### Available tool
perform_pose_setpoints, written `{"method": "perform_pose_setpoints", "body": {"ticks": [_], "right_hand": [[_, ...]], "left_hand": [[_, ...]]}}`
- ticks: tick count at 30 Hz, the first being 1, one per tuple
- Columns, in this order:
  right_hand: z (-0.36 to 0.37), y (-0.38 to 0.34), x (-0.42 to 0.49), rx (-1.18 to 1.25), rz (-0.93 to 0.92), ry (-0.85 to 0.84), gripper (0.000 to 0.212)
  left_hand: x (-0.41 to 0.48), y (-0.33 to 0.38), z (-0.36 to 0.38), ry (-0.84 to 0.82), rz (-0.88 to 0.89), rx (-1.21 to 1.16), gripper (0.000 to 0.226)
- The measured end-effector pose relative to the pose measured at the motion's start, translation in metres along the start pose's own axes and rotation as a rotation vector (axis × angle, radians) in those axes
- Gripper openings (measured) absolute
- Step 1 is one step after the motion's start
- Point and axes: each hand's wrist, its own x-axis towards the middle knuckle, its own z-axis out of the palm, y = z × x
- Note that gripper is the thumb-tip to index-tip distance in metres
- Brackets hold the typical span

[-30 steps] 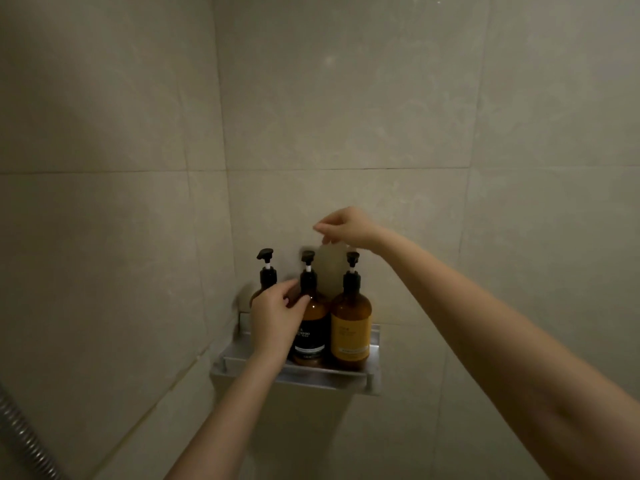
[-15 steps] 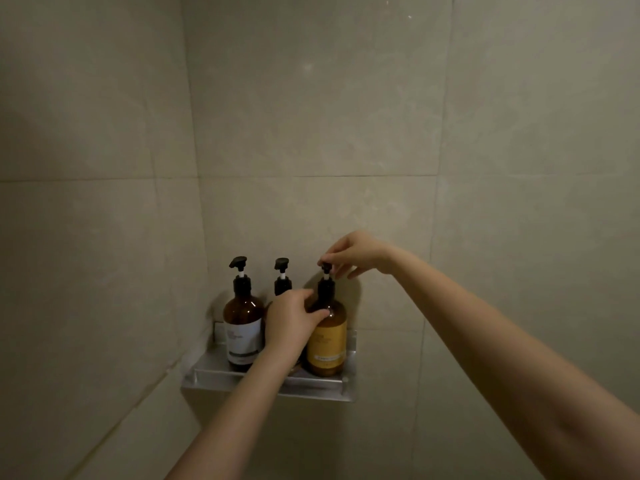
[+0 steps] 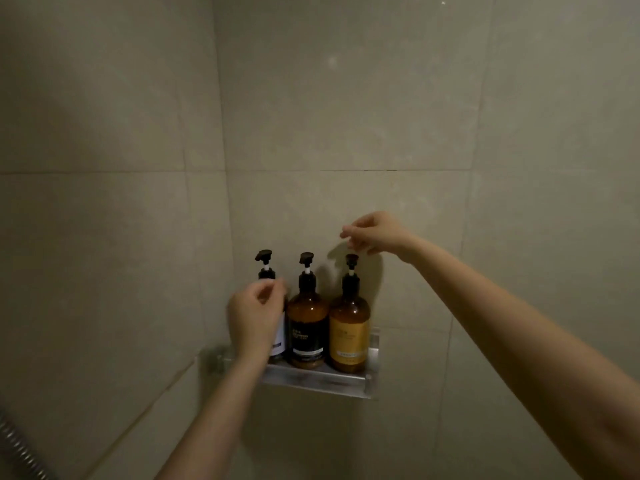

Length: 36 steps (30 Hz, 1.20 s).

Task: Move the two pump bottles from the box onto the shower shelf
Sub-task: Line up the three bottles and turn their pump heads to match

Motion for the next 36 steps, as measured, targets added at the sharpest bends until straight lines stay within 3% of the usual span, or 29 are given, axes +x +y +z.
{"method": "perform_pose_setpoints", "body": {"ticks": [3,6,9,13,25,28,32,34,36], "right_hand": [[0.016,-0.028,0.011,-0.003,-0.091,-0.006,0.026],[0.046,-0.054,0.022,-0.111,-0.183,-0.101,0.026],[0.08,-0.07,0.034,-0.181,-0.23,-0.186,0.031],[0.105,-0.077,0.046,-0.233,-0.211,-0.188,0.035],[0.108,-0.076,0.049,-0.278,-0.155,-0.259,0.037],[0.082,-0.086,0.038,-0.164,-0.176,-0.111,0.047],[0.031,-0.052,-0.002,0.398,-0.2,0.347,0.032],[0.023,-0.006,-0.033,0.608,-0.121,0.531,0.028],[0.031,0.045,-0.062,0.632,0.059,0.552,0.028]], "left_hand": [[0.027,-0.031,-0.025,0.09,-0.177,0.04,0.02],[0.046,-0.064,-0.032,-0.125,-0.26,0.181,0.043],[0.054,-0.078,-0.024,-0.308,-0.306,0.055,0.053],[0.06,-0.084,-0.014,-0.412,-0.358,0.012,0.06],[0.063,-0.092,-0.012,-0.36,-0.369,-0.062,0.058],[0.063,-0.093,-0.013,-0.367,-0.38,-0.131,0.055],[0.068,-0.092,-0.016,-0.382,-0.548,-0.297,0.055],[0.068,-0.096,-0.017,-0.465,-0.587,-0.342,0.053],[0.066,-0.1,-0.019,-0.502,-0.625,-0.341,0.054]]}}
